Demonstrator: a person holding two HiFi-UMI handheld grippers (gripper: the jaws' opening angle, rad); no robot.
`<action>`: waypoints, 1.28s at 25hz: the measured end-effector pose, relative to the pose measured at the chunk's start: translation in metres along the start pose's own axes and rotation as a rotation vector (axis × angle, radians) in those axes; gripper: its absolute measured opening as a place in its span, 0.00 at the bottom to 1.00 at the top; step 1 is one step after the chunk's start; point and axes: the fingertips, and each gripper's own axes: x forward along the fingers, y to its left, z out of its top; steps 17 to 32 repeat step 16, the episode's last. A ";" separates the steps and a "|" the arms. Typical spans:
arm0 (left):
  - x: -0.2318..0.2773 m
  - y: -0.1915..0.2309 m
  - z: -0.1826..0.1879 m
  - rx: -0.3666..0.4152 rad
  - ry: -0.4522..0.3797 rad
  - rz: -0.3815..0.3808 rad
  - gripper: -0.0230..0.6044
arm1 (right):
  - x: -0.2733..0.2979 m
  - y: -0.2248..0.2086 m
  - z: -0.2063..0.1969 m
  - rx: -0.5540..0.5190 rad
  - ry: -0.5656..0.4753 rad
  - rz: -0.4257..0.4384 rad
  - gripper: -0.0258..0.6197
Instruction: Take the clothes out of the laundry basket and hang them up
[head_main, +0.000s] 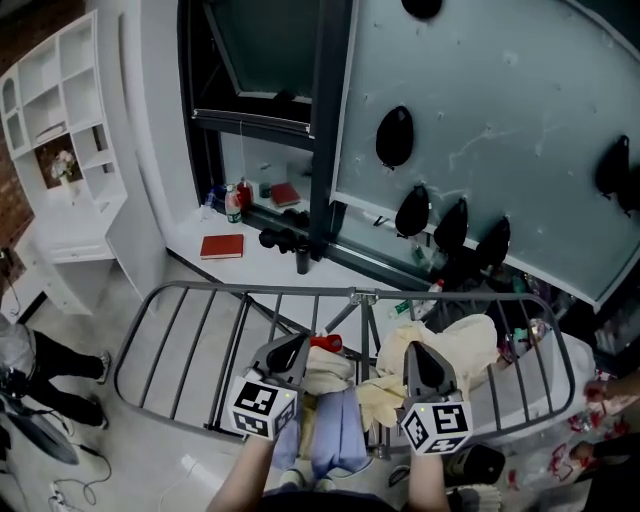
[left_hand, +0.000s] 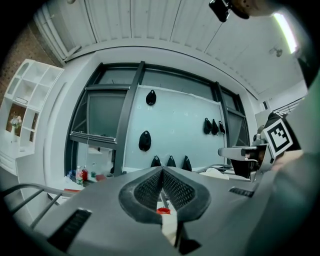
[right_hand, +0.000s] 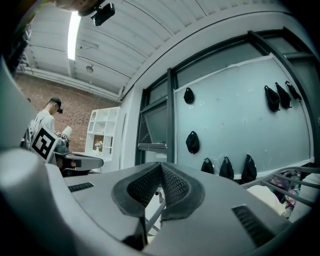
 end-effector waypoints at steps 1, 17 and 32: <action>0.000 -0.001 0.000 0.000 0.000 -0.001 0.07 | -0.001 0.000 -0.001 0.002 0.000 0.001 0.04; 0.009 -0.008 -0.004 -0.004 0.024 -0.016 0.07 | 0.002 -0.008 -0.008 0.026 0.020 0.010 0.04; 0.009 -0.008 -0.004 -0.004 0.024 -0.016 0.07 | 0.002 -0.008 -0.008 0.026 0.020 0.010 0.04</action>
